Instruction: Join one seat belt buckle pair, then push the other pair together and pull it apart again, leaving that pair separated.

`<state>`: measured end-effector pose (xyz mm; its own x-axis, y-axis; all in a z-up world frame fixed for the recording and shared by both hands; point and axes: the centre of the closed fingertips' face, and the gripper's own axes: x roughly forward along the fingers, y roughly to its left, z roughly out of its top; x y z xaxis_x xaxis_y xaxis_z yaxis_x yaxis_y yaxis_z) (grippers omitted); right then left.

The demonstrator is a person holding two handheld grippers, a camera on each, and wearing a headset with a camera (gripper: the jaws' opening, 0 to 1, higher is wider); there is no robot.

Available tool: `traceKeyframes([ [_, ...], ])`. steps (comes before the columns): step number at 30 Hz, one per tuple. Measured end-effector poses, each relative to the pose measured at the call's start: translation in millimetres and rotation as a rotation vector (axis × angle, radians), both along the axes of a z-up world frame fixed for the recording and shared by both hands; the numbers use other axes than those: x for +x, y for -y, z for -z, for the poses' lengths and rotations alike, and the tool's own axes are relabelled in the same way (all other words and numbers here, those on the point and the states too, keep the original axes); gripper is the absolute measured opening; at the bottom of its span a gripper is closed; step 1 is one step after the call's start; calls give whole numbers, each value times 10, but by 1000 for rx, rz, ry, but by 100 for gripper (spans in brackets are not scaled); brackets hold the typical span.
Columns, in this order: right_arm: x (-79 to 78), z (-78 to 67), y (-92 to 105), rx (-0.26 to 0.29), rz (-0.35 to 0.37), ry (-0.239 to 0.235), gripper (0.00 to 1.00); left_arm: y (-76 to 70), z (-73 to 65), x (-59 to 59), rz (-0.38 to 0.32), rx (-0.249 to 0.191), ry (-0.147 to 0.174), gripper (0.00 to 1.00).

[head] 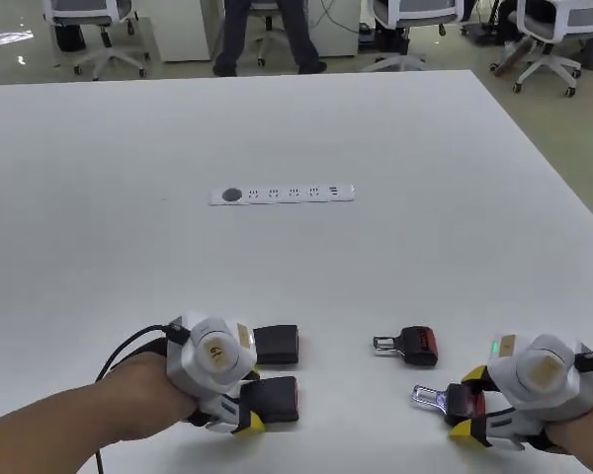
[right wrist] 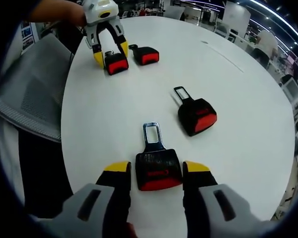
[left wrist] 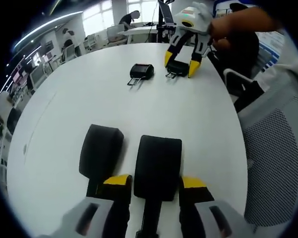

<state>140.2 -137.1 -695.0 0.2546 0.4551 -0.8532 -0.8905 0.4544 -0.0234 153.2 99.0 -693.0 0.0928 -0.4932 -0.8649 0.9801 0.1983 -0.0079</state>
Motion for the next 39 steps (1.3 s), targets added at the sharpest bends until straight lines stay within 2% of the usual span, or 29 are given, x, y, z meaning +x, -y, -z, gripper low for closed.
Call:
traceKeyframes([
  [3, -22, 0, -11, 11, -18, -29, 37, 12, -1, -10, 8, -8, -15, 36],
  [5, -22, -9, -13, 18, -33, -26, 34, 12, 0, -12, 15, -10, -22, 36],
  [8, -12, -7, -4, 16, -51, -30, 34, -2, 38, 13, 42, -1, -20, 36],
  [17, 37, 8, 6, -16, -138, -46, 34, 31, 10, -12, 111, 42, -11, 35],
  [22, 43, 25, 3, -34, -174, -51, 34, 28, -1, -22, 113, 51, -12, 34],
  [28, 38, 18, 8, -43, -182, -51, 34, 41, -7, -37, 103, 30, -10, 34],
  [32, 42, 31, 13, -51, -184, -52, 34, 23, 16, -3, 111, 21, -6, 34],
  [39, 4, 31, -147, -45, -198, -48, 34, 38, 24, -5, 102, 28, -11, 34],
])
